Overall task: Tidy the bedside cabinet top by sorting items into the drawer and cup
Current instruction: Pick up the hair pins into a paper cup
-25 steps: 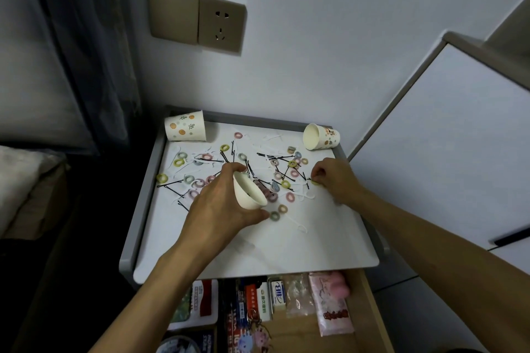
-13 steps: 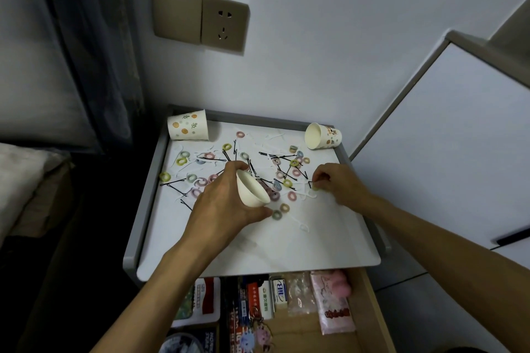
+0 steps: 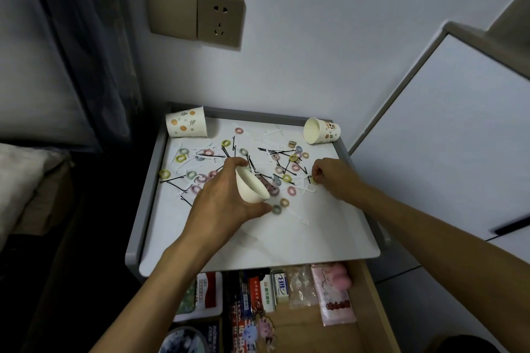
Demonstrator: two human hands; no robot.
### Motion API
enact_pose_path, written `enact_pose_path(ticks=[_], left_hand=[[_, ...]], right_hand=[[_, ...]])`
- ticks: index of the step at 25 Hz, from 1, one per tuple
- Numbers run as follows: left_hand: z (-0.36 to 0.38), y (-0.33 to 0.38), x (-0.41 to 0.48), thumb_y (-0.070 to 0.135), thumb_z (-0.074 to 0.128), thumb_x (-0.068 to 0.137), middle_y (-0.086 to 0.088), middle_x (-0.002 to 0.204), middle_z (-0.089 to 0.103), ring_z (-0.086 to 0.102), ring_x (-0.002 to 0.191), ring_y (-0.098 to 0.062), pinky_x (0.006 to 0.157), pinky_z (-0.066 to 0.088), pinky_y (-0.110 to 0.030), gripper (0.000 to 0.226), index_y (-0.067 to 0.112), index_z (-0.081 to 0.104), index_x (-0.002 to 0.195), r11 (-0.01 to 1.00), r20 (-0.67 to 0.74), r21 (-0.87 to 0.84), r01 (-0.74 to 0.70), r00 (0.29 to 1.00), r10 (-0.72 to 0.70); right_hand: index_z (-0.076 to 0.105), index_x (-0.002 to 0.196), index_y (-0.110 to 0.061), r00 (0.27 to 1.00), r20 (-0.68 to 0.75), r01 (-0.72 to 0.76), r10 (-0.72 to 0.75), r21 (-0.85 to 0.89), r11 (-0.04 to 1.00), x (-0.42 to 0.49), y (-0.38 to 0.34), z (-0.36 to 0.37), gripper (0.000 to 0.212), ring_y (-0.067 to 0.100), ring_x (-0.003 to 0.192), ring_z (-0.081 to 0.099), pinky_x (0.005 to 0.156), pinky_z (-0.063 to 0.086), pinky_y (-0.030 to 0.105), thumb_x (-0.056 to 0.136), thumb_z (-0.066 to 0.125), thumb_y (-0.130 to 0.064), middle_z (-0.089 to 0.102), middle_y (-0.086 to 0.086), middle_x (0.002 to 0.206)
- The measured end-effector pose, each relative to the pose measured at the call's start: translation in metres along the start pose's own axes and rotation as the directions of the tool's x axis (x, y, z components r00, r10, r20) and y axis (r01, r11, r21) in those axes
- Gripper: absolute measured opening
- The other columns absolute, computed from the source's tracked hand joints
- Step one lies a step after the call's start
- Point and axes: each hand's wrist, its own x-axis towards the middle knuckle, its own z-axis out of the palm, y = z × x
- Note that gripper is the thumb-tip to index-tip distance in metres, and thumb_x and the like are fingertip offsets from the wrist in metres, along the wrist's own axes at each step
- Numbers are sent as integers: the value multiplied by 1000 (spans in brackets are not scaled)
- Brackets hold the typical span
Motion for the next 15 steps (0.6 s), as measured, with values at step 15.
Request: enact_pose_path(ticks=[15], left_hand=[[-3, 4, 0, 48, 87, 59, 13, 101, 53, 50, 94, -16, 71, 36, -29, 83, 34, 41, 127, 1000, 6, -9, 15, 1000, -15]], right_hand=[[74, 94, -8, 960, -53, -263, 274, 160, 951, 10, -31, -21, 29, 23, 80, 67, 75, 56, 36, 77, 81, -30, 73, 8, 87]])
